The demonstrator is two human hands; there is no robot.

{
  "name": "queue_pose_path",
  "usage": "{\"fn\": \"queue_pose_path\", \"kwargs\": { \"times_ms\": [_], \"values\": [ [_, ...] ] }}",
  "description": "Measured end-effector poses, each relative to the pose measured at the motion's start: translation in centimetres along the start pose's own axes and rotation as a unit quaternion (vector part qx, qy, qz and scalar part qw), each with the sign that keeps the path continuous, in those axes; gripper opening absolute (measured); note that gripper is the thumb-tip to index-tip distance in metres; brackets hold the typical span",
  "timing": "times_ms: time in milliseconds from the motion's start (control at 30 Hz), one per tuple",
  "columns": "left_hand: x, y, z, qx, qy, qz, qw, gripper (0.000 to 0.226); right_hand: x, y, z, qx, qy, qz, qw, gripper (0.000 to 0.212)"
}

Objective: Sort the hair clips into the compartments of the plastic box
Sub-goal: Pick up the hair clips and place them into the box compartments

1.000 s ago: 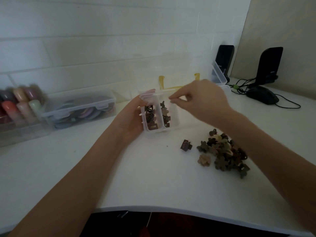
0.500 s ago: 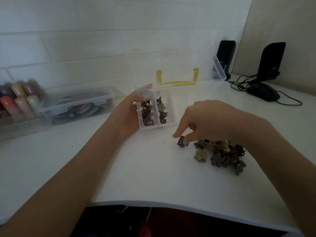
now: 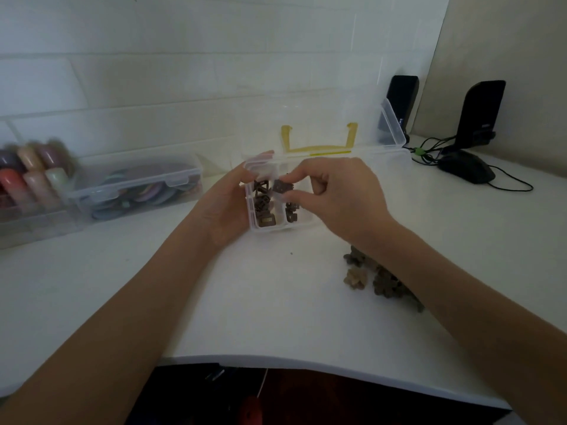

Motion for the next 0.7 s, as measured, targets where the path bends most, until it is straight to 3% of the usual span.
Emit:
{"fn": "queue_pose_path", "kwargs": {
  "times_ms": [133,233,367,567,700],
  "values": [
    [0.2,0.3,0.2,0.008,0.011,0.004,1.000,0.063,0.7,1.1,-1.7,-0.073,0.022,0.002,0.997,0.015],
    [0.4,0.4,0.3,0.015,0.014,0.002,1.000,0.048,1.8,1.9,-2.7,-0.151,0.041,0.010,0.988,0.019],
    [0.6,0.4,0.8,0.040,-0.023,-0.002,0.999,0.047,2.0,3.9,-4.3,-0.274,0.035,0.091,0.957,0.017],
    [0.6,0.4,1.0,0.067,-0.024,0.002,0.997,0.061,2.0,3.4,-3.8,-0.248,0.050,0.097,0.963,0.024],
    [0.5,0.2,0.8,0.068,-0.025,0.000,0.997,0.044,2.1,1.0,-0.4,-0.034,0.072,0.028,0.996,0.018]
  ]
}}
Point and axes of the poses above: each hand's wrist, its own x-axis towards the middle knuckle, its own z-axis out of the back of the hand, y = z × x, the point moved 6 cm from there along x, towards the middle knuckle, and after that the axes turned 5 degrees about -y, right-handed, at the moved point
